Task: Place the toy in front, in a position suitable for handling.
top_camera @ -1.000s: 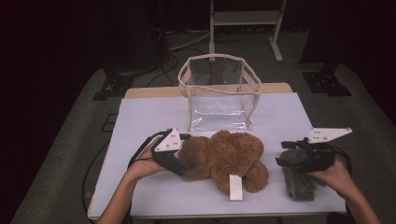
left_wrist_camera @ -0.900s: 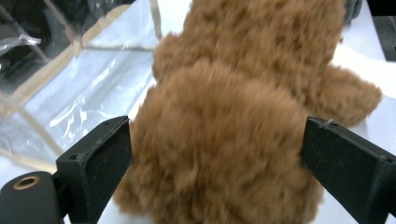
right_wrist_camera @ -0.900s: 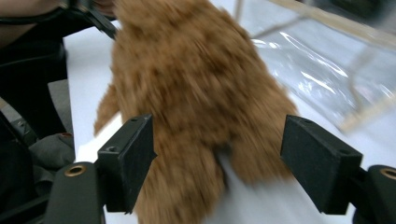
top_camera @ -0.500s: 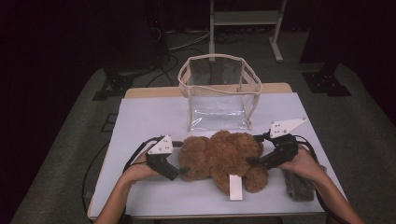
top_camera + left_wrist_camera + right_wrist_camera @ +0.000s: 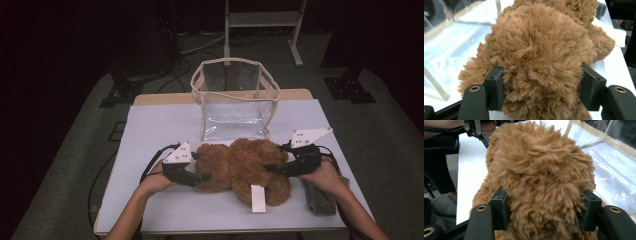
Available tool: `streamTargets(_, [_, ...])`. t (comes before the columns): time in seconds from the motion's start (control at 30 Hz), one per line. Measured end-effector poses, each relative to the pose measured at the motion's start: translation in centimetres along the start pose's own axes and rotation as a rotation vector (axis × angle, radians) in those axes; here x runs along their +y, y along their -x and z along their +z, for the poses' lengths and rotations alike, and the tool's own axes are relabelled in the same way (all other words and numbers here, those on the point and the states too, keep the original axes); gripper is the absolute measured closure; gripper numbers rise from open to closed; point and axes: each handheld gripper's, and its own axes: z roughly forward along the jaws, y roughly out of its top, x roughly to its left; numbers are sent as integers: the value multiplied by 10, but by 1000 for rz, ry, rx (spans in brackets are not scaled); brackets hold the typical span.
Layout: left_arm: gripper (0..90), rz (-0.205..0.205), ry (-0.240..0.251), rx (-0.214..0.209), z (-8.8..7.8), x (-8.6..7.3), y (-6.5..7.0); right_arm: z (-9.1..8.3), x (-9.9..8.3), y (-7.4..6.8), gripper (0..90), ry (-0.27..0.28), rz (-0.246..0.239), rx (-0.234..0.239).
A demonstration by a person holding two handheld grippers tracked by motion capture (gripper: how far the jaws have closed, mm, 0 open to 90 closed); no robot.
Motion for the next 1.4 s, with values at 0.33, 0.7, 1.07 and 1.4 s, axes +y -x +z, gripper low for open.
streamTargets(0.33, [350,46,25,-58,22,34,12,-54,8,-4,398,-11,-15,-40])
streamTargets(0.7, [354,29,-79,-40,22,15,18,-26,-30,2,398,-13,76,30])
streamTargets(1.07, [354,22,-111,2,-11,3,23,16,-35,-4,389,9,86,123])
streamTargets(1.4, [260,-22,-55,16,-19,-5,20,12,-43,5,297,-30,118,140])
